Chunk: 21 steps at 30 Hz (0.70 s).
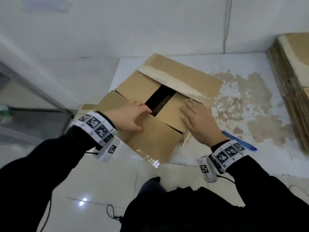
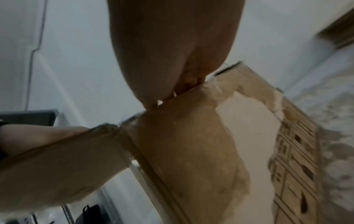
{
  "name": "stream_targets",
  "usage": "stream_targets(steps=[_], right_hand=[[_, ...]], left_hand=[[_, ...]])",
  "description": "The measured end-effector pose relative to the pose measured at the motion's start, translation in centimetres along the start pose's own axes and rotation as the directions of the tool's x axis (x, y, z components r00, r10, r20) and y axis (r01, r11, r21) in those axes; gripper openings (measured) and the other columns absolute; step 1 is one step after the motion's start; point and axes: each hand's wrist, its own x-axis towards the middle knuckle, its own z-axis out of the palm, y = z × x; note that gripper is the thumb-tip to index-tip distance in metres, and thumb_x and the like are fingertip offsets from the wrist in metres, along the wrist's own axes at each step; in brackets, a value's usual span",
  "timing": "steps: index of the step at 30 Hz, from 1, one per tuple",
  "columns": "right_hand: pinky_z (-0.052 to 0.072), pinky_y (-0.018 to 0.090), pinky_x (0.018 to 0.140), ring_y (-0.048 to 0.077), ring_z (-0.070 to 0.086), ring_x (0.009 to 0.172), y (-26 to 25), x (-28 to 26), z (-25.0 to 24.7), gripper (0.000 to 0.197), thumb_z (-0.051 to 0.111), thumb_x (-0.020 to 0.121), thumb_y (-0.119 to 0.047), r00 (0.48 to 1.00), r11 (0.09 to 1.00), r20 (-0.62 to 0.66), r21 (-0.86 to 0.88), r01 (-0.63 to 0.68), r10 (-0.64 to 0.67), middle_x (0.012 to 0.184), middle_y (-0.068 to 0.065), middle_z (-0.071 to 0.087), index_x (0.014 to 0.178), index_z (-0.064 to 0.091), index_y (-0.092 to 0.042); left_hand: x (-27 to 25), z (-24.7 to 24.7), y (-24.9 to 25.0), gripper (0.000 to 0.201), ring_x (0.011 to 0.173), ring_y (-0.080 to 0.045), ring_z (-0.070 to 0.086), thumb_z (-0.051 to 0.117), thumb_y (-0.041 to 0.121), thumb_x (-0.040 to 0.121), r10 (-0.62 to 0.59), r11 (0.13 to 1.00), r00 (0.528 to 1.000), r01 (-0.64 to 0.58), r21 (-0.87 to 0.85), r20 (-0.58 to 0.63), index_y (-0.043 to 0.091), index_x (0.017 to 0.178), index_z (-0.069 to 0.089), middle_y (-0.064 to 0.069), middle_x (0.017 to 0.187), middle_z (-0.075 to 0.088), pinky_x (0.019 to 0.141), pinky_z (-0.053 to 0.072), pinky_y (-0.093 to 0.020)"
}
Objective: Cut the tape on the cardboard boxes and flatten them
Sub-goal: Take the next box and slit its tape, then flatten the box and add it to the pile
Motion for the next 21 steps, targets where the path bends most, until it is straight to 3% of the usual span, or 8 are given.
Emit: stream_targets(steps=[3, 7, 9, 12, 15, 18, 20, 21], right_hand=[[0.018, 0.043, 0.116, 0.033, 0.025, 0.14, -0.2, 0.5, -1.2, 0.076, 0.006, 0.092, -0.057, 0.982, 0.98, 0.062, -0.102, -0.172, 0.179, 0.15, 0.019, 0.031, 0.142, 0.037, -0.011], [-0.002, 0.042, 0.117, 0.03, -0.012, 0.145, 2.4, 3.2, -6.3, 0.065, 0.027, 0.099, -0.05, 0.926, 0.926, -0.003, 0.011, -0.378, 0.378, 0.158, 0.014, -0.005, 0.152, 0.01, -0.017], [0.001, 0.041, 0.118, 0.03, -0.008, 0.146, 5.1, 6.0, -8.1, 0.066, 0.033, 0.099, -0.048, 0.89, 0.886, 0.016, 0.095, -0.454, 0.455, 0.158, 0.015, -0.006, 0.151, 0.012, -0.014], [0.014, 0.04, 0.118, 0.03, 0.018, 0.144, 9.7, 9.9, -7.5, 0.071, 0.03, 0.096, -0.057, 0.808, 0.8, 0.206, 0.146, -0.582, 0.551, 0.156, 0.016, 0.017, 0.147, 0.027, -0.007], [0.025, 0.04, 0.111, 0.032, 0.039, 0.132, 10.5, 11.0, -5.8, 0.077, 0.022, 0.092, -0.064, 0.67, 0.685, 0.331, 0.088, -0.723, 0.665, 0.145, 0.018, 0.04, 0.137, 0.044, -0.005], [0.025, 0.045, 0.112, 0.031, 0.036, 0.134, 7.2, 12.3, -5.0, 0.059, 0.03, 0.097, -0.05, 0.768, 0.781, 0.14, -0.074, -0.621, 0.624, 0.146, 0.013, 0.039, 0.139, 0.042, -0.011], [0.009, 0.054, 0.113, 0.023, 0.022, 0.141, 2.1, 13.4, -4.6, 0.052, 0.027, 0.099, -0.049, 0.868, 0.899, 0.239, -0.154, -0.409, 0.436, 0.15, -0.002, 0.033, 0.143, 0.038, -0.024], [0.003, 0.056, 0.112, 0.021, 0.017, 0.143, -0.6, 13.7, -4.0, 0.051, 0.023, 0.1, -0.05, 0.856, 0.936, 0.38, -0.176, -0.304, 0.35, 0.151, -0.005, 0.031, 0.144, 0.036, -0.028]], left_hand=[[2.4, 2.0, -0.8, 0.069, 0.129, -0.019, 0.029, 0.067, 0.055, 0.077, 0.046, 0.961, 0.99, -0.008, 0.276, -0.13, 0.022, 0.134, 0.045, 0.002, 0.133, 0.042, 0.109, 0.021, -0.034], [4.4, 3.1, -1.9, 0.051, 0.087, -0.026, 0.056, 0.067, 0.059, 0.075, 0.234, 0.937, 0.947, -0.159, 0.311, -0.222, 0.012, 0.094, 0.06, -0.004, 0.09, 0.06, 0.083, 0.038, -0.033], [4.9, 2.8, -2.3, 0.049, 0.077, -0.025, 0.056, 0.066, 0.06, 0.077, 0.293, 0.92, 0.932, -0.214, 0.329, -0.212, 0.013, 0.087, 0.059, -0.003, 0.081, 0.06, 0.077, 0.042, -0.034], [5.6, 2.0, -2.3, 0.047, 0.082, -0.022, 0.056, 0.061, 0.062, 0.079, 0.302, 0.91, 0.945, -0.247, 0.332, -0.126, 0.016, 0.089, 0.056, -0.002, 0.085, 0.06, 0.074, 0.042, -0.032], [6.5, 1.7, -2.2, 0.047, 0.092, -0.021, 0.056, 0.056, 0.063, 0.082, 0.354, 0.873, 0.935, -0.318, 0.371, -0.033, 0.018, 0.097, 0.059, -0.001, 0.091, 0.063, 0.091, 0.043, -0.033], [6.9, 2.1, -2.8, 0.048, 0.098, -0.022, 0.055, 0.052, 0.065, 0.084, 0.36, 0.865, 0.932, -0.316, 0.389, -0.046, 0.017, 0.09, 0.055, -0.001, 0.092, 0.064, 0.086, 0.045, -0.033], [7.1, 2.3, -3.1, 0.049, 0.098, -0.023, 0.055, 0.049, 0.065, 0.085, 0.386, 0.849, 0.92, -0.326, 0.417, -0.066, 0.016, 0.089, 0.053, -0.002, 0.092, 0.065, 0.086, 0.043, -0.033], [7.1, 2.2, -3.1, 0.048, 0.095, -0.024, 0.056, 0.048, 0.065, 0.086, 0.41, 0.839, 0.91, -0.345, 0.42, -0.07, 0.017, 0.085, 0.051, -0.003, 0.09, 0.064, 0.088, 0.043, -0.034]])
